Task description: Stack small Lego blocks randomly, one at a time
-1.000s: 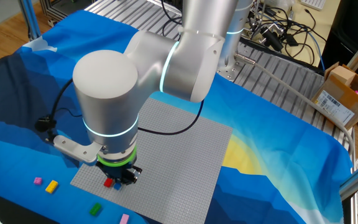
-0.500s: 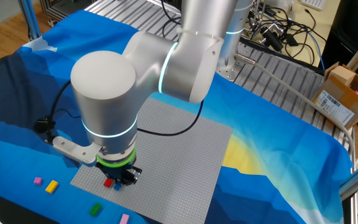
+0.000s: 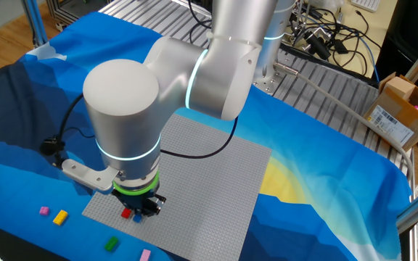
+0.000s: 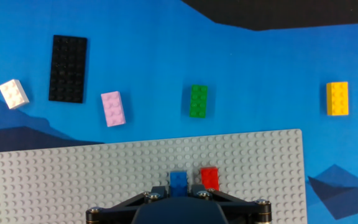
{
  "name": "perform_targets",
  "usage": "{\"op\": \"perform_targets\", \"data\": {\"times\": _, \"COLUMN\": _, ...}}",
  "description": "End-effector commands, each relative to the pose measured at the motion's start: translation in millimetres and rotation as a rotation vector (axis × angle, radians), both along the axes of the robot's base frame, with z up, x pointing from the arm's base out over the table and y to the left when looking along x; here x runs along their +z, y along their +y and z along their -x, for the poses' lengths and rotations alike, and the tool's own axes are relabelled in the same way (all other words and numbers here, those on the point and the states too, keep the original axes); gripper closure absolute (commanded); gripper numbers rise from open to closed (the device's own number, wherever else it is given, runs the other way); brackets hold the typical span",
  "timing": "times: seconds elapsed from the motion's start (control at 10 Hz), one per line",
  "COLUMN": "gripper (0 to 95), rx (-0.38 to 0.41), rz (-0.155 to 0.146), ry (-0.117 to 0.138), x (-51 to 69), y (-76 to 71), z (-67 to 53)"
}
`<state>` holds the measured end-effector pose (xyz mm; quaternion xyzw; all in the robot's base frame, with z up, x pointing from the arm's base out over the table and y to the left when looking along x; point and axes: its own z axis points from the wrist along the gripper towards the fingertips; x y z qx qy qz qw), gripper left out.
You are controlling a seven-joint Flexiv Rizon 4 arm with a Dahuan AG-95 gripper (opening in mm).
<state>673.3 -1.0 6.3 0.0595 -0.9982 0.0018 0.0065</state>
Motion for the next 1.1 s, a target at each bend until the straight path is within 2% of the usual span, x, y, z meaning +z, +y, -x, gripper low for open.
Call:
{"op": "perform_targets", "data": {"times": 0.1, "gripper": 95.0, "rx": 0.001, "rz": 0.000, "ry": 0.001, "x": -1.3, "y": 0.1, "z": -0.6}}
{"op": "perform_targets", "data": {"times": 1.1, "gripper": 95.0, "rx": 0.007, "rz": -0.002, "ry": 0.001, "x": -4.0, "y": 1.0, "z": -1.3}}
